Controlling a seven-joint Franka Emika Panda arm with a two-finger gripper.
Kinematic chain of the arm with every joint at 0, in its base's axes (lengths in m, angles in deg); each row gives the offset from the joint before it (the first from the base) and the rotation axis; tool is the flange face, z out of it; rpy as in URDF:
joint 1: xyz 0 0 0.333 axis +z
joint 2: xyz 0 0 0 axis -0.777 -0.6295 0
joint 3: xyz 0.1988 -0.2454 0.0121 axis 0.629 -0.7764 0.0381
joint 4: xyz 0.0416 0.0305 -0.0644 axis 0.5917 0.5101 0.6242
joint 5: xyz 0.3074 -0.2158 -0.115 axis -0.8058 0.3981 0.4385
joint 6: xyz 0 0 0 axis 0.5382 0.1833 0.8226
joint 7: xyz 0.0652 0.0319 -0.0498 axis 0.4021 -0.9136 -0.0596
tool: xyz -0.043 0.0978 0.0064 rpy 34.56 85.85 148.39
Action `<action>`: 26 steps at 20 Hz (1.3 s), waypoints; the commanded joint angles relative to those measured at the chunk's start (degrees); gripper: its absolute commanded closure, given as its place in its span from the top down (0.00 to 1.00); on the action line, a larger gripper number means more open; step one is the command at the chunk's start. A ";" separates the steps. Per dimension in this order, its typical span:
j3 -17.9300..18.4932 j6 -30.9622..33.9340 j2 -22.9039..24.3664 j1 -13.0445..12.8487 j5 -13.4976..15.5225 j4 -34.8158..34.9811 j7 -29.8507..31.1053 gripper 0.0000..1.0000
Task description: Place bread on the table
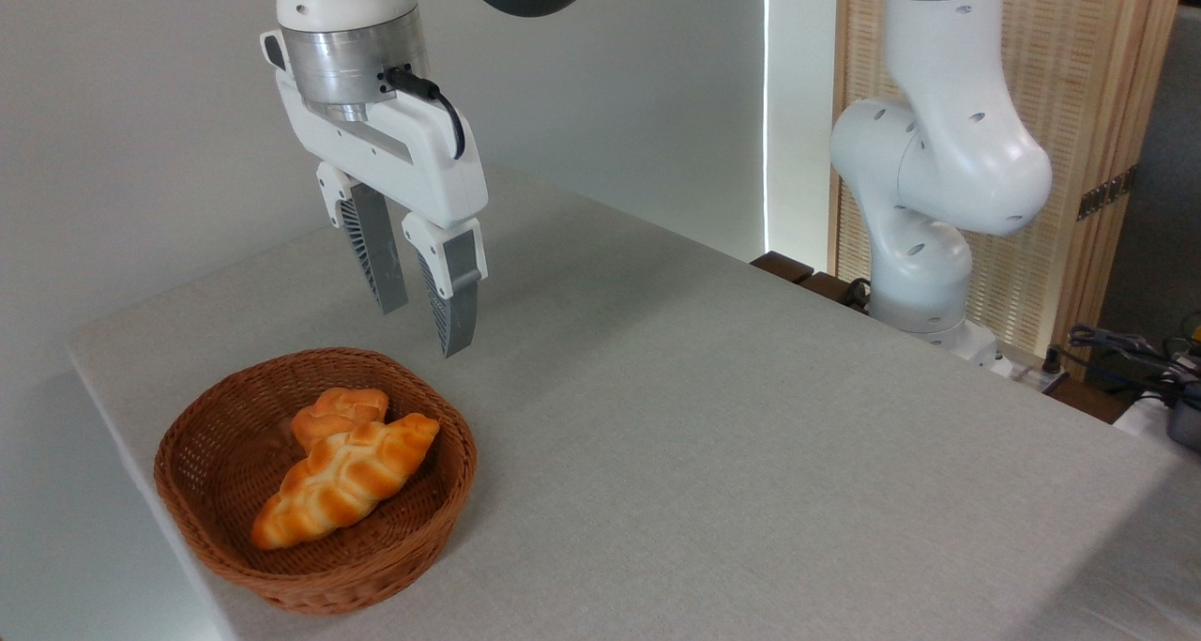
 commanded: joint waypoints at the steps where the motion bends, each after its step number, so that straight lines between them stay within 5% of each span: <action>1: 0.35 1.58 -0.19 -0.48 -0.10 -1.09 1.38 1.00; 26: -0.27 1.49 -1.16 -0.56 -0.02 -0.91 0.86 1.00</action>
